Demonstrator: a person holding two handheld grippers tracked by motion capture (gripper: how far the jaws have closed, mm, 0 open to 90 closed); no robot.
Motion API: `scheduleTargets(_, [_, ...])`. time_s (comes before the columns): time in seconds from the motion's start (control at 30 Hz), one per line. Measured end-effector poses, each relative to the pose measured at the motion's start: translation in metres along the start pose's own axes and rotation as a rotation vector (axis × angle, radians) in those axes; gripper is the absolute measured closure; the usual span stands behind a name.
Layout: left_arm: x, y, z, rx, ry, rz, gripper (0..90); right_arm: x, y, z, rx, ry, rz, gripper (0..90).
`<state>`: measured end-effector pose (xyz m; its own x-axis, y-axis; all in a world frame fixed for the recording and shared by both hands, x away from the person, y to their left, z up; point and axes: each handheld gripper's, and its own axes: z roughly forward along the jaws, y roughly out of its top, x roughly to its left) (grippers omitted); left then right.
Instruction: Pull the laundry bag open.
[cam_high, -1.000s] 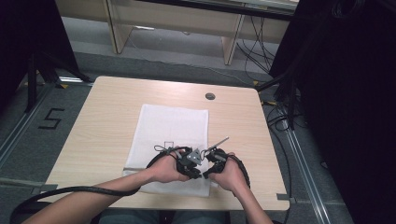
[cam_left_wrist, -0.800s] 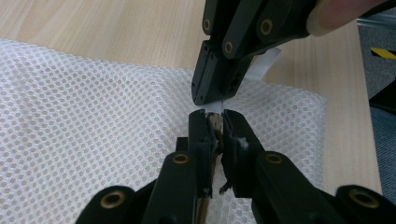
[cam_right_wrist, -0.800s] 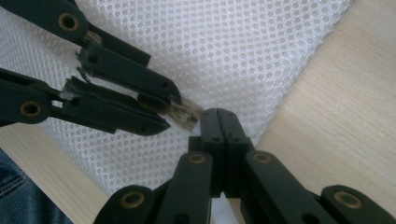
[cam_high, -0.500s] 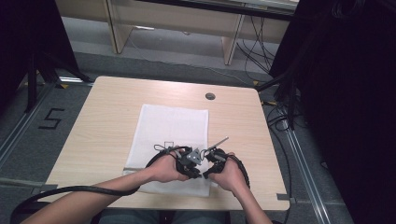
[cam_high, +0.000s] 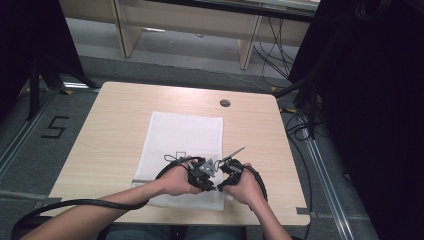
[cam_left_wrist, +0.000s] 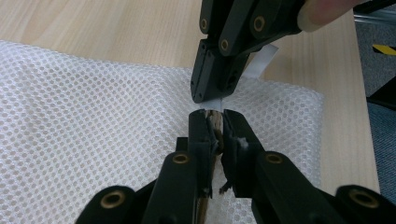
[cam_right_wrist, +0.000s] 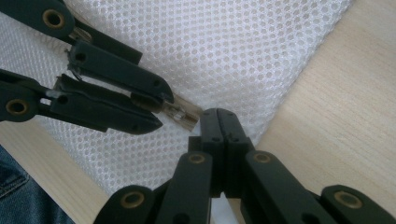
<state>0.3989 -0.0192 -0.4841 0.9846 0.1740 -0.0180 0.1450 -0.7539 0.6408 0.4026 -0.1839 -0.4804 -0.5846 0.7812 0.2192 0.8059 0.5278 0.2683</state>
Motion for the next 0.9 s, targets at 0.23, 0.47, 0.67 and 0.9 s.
scheduleTargets(0.23, [-0.0025, 0.0008, -0.0029, 0.001, 0.005, -0.012, 82.0, -0.0005, 0.0001, 0.0002, -0.01, 0.005, -0.011, 90.0])
scheduleTargets(0.47, [-0.001, -0.0003, -0.0031, -0.002, 0.002, -0.001, 82.0, -0.0006, 0.0, 0.0004, -0.011, 0.004, -0.011, 90.0])
scheduleTargets(0.67, [-0.0017, -0.0014, -0.0032, -0.007, 0.005, -0.002, 82.0, 0.0003, -0.0002, 0.0003, -0.003, -0.001, 0.003, 90.0])
scheduleTargets(0.9, [-0.0014, -0.0039, -0.0078, -0.014, 0.007, -0.004, 82.0, 0.0008, 0.0, -0.0006, 0.002, 0.003, 0.009, 90.0])
